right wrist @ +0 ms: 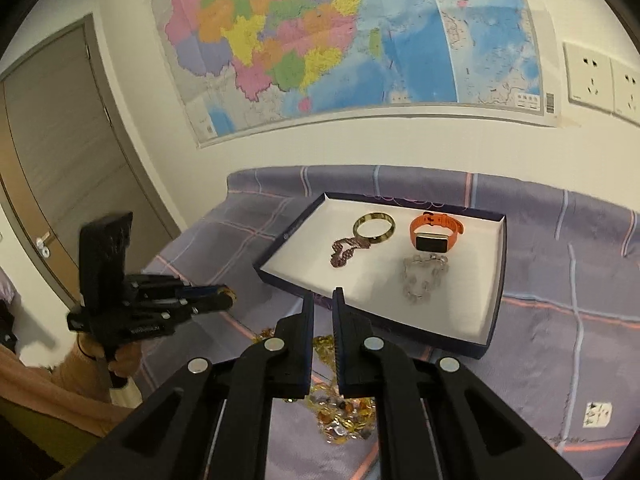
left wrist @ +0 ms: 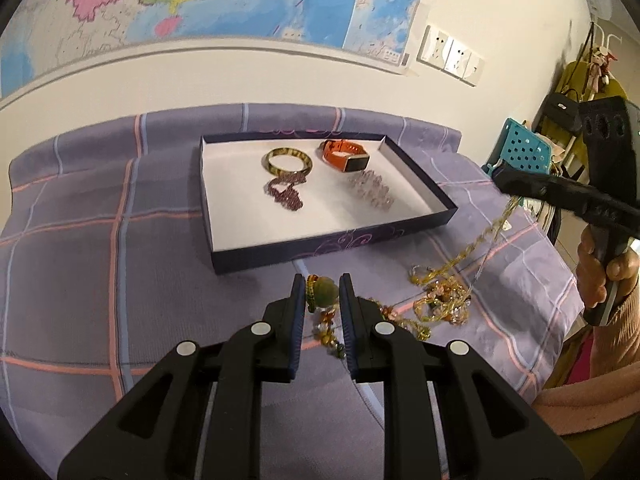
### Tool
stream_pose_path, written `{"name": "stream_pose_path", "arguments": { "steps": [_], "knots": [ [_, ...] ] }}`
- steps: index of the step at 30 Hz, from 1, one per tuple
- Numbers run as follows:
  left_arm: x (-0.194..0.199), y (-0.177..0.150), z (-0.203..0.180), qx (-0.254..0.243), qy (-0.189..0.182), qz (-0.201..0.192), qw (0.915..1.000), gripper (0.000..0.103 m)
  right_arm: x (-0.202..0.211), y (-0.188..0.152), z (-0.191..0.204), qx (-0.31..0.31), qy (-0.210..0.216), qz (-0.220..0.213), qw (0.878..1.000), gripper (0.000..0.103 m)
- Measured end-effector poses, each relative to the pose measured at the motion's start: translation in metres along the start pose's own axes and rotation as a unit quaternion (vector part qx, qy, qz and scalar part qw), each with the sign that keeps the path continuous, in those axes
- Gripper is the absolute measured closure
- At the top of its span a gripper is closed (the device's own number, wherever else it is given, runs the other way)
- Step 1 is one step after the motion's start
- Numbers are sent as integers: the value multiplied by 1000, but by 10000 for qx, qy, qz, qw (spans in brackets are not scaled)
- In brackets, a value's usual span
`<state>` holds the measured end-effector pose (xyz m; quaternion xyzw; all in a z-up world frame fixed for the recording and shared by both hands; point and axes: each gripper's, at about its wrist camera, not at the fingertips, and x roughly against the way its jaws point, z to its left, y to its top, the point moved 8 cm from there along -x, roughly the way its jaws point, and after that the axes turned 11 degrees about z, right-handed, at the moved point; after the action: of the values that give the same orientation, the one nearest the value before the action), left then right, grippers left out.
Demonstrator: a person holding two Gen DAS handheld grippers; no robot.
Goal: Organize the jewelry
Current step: 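Lift both necklaces toward the box lid with both tools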
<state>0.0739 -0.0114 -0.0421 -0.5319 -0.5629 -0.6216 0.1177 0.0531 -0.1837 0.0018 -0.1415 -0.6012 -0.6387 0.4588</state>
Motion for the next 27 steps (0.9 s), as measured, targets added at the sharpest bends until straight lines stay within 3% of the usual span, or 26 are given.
{"name": "stream_pose_path", "arguments": {
  "steps": [4,27],
  "knots": [
    [-2,0,-1,-9,-34,26,10000,86,-6,-9,-9,-233,136,95,9996,96],
    [-7,-3,0,48,-37,105,9999,86,63,28,-9,-240,179,-866,9958,96]
  ]
}}
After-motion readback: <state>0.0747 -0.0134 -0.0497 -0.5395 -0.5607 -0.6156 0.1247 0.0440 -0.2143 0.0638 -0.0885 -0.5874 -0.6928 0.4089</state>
